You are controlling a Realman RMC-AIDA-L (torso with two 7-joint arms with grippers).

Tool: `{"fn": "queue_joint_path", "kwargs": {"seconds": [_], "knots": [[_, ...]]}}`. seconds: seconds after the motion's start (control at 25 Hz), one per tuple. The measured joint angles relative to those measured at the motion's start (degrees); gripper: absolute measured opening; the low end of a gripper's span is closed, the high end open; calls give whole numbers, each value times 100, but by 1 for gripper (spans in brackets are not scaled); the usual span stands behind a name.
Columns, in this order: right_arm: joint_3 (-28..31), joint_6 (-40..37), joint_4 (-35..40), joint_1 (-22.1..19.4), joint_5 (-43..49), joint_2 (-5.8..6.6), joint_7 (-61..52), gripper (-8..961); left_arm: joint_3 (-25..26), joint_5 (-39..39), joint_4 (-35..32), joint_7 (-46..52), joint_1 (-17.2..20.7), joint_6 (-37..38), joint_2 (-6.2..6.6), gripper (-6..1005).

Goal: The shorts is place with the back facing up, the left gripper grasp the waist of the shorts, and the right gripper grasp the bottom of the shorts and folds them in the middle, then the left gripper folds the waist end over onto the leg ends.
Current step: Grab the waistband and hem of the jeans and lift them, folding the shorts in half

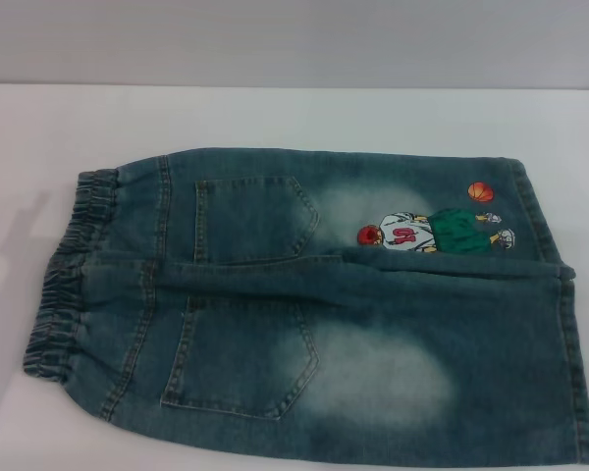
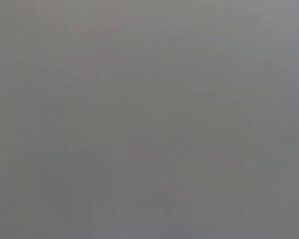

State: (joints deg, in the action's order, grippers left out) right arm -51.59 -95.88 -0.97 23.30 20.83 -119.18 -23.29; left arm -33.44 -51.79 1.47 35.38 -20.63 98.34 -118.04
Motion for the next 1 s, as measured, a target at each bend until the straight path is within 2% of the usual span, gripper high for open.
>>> {"fn": "queue_joint_path", "kwargs": {"seconds": [0.72, 0.84, 0.92, 1.0], "knots": [[9, -1, 0, -20, -9, 0, -1, 496, 145, 63, 2, -46, 55, 37, -28, 766], [9, -1, 0, -26, -10, 0, -3, 496, 119, 38, -181, 614, 72, 29, 10, 766], [9, -1, 0, -27, -9, 0, -3, 496, -147, -8, -915, 1920, 150, -70, 46, 766], [9, -1, -6, -34, -10, -3, -4, 496, -277, -10, -1233, 2398, 193, -138, 63, 766]]}}
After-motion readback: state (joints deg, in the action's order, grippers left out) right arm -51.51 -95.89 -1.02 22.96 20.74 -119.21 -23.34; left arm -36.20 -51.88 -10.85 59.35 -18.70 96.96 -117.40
